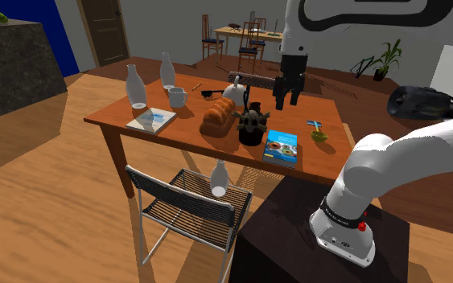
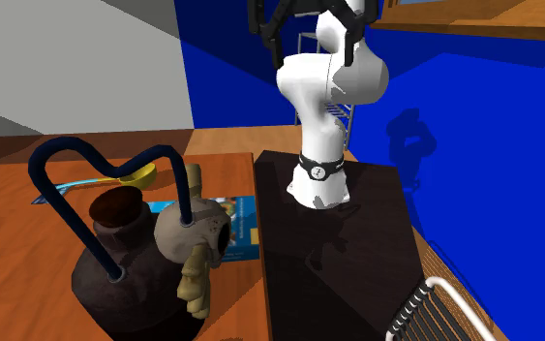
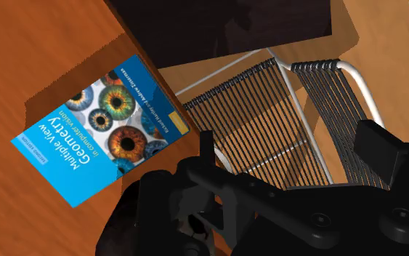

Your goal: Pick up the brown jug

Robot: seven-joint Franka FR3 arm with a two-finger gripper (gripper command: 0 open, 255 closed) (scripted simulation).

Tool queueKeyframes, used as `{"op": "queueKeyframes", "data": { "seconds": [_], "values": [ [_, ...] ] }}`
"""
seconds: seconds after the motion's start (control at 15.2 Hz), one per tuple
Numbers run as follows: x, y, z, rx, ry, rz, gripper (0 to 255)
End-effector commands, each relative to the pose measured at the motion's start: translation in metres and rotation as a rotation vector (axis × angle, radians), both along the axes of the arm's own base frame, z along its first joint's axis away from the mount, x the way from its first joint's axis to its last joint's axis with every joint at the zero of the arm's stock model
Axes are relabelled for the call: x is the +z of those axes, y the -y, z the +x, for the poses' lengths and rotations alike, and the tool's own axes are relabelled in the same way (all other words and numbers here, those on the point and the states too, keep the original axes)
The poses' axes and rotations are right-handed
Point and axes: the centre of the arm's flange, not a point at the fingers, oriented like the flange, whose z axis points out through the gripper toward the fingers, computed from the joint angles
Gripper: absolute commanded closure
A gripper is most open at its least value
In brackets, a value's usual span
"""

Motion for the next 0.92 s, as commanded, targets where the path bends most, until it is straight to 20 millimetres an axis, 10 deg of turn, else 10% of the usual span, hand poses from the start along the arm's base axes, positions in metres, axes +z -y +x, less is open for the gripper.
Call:
{"op": "queueKeyframes", "data": {
  "seconds": [0.0,0.86],
  "values": [
    [0.000,0.000,0.000,0.000,0.000,0.000,0],
    [-0.076,0.090,0.106,0.149,-0.036,-0.156,0]
  ]
}}
